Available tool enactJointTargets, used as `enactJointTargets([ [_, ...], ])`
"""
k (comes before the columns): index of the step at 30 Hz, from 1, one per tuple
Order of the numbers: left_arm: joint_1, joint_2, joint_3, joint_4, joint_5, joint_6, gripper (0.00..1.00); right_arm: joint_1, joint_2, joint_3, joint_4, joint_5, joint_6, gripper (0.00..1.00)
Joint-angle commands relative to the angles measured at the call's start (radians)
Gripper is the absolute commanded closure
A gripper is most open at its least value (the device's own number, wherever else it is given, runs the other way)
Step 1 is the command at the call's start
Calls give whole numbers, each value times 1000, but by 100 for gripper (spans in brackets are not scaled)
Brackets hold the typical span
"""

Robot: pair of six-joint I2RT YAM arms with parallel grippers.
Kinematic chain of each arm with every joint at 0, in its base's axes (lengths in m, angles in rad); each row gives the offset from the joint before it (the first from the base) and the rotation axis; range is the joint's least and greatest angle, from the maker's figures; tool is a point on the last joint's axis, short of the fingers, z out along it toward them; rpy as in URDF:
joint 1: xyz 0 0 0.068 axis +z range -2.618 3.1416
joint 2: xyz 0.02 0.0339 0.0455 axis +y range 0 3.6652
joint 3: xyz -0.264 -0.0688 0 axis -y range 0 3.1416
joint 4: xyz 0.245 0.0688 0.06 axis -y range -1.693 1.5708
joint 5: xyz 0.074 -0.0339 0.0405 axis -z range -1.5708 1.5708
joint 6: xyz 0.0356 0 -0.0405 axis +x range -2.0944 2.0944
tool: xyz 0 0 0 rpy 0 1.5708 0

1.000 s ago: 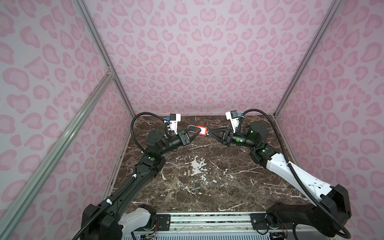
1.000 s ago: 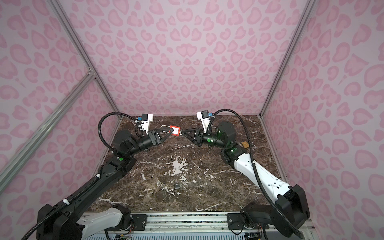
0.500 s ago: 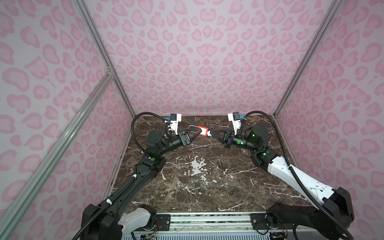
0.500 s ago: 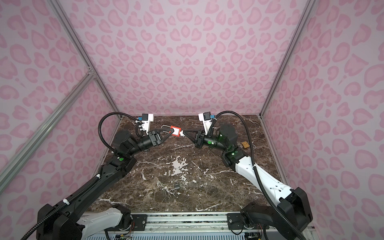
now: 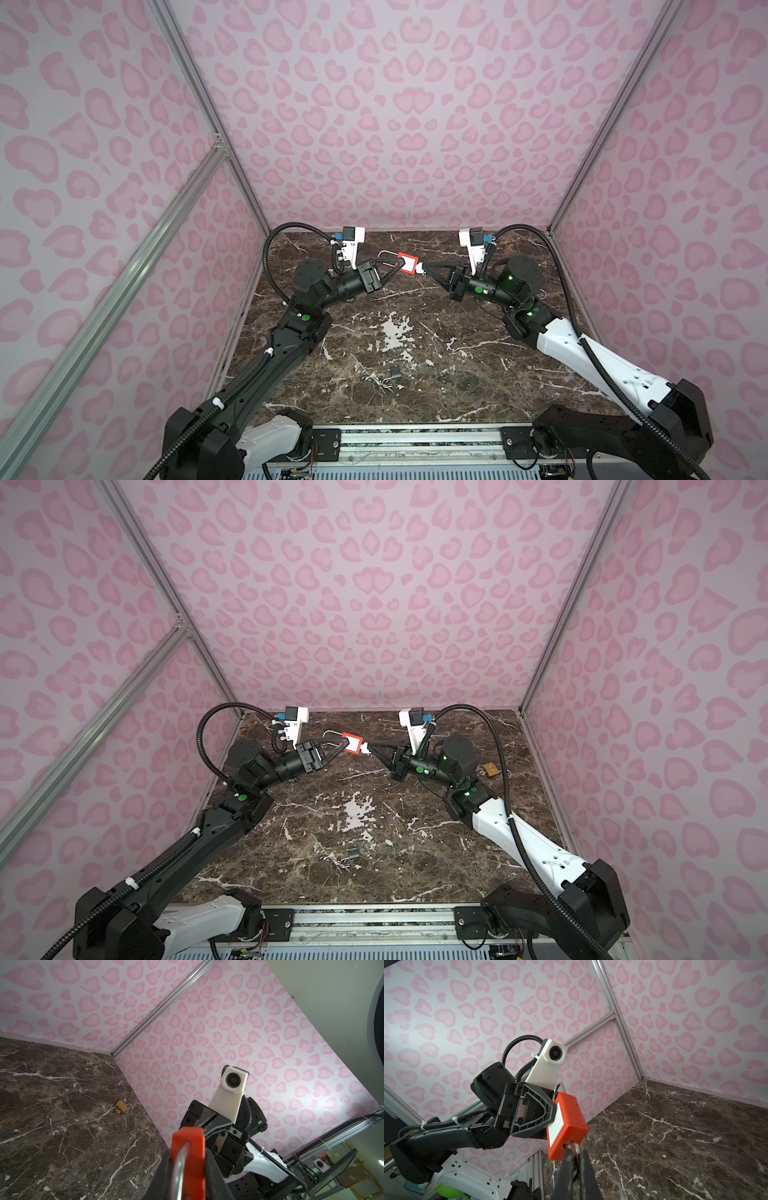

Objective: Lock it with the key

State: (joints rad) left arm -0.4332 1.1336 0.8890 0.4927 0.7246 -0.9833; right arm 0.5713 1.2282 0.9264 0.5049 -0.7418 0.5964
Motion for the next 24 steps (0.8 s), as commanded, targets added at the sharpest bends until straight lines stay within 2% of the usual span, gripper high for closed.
enactJointTargets([
  [1, 3, -43, -4, 57, -32, 92, 96, 2, 4, -21, 116, -35, 58, 100],
  [4, 3, -60, 13, 35, -30, 123, 96, 2, 13, -34, 185, -35, 119, 100],
  [24, 4, -13, 43, 85, -36, 89, 96, -46, 24, -64, 193, -27, 164, 100],
])
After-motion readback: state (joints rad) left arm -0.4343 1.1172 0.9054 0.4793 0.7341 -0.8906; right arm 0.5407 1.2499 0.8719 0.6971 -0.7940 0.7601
